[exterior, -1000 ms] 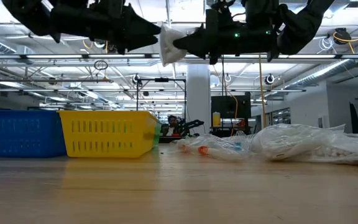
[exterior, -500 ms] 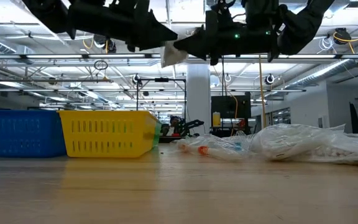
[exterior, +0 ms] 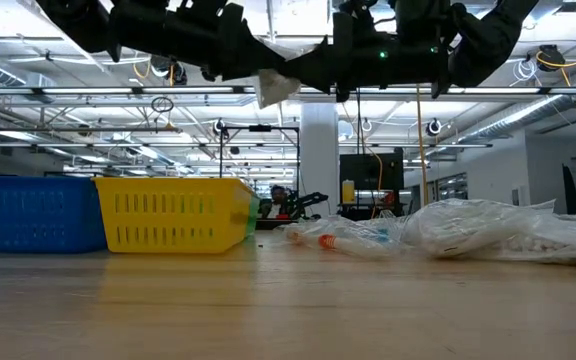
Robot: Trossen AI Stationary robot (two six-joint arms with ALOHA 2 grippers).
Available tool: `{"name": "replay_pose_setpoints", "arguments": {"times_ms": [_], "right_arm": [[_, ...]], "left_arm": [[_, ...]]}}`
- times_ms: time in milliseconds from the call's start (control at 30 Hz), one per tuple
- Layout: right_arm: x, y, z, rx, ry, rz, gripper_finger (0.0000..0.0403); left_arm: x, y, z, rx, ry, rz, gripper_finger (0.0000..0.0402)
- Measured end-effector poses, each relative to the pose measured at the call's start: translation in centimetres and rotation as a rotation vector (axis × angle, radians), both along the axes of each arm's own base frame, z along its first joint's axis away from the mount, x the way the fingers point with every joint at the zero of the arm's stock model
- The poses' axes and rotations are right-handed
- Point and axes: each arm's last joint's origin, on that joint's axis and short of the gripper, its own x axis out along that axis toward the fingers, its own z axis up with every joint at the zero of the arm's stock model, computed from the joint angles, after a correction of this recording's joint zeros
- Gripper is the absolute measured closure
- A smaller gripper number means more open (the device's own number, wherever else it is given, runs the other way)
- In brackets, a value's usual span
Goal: Pick & Place Travel size toiletries
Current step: Put the white cotton pack into the red bin
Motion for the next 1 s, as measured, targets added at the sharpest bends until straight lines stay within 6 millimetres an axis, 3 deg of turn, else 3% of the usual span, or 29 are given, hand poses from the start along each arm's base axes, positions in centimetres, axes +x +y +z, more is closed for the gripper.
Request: {"name": "replay_pose_setpoints", "arguments": {"times_ms": [233,533,767,867,1000], "right_arm": [[0.0,0.0,0.0,0.000,0.004,0.002,0.0385],[0.0,0.0,-0.1,0.002,0.016,-0.004,0.0385],[0.0,-0.1,-0.3,0.005,0.036,-0.012,0.0381],[0.0,-0.1,-0.4,0.007,0.054,-0.019,0.0360],[0.0,-0.1,-0.8,0.014,0.105,-0.029,0.0299]], "left_arm": [[0.0,-0.2,0.0,0.042,0.013,-0.052,0.0181],[0.0,-0.2,0.0,0.048,0.016,-0.059,0.0295],[0.0,-0.1,0.0,0.062,0.021,-0.057,0.0354],[-0.1,-0.2,0.2,0.091,0.027,-0.057,0.0371],[-1.0,-0.2,1.1,0.117,0.035,-0.032,0.0383]]}}
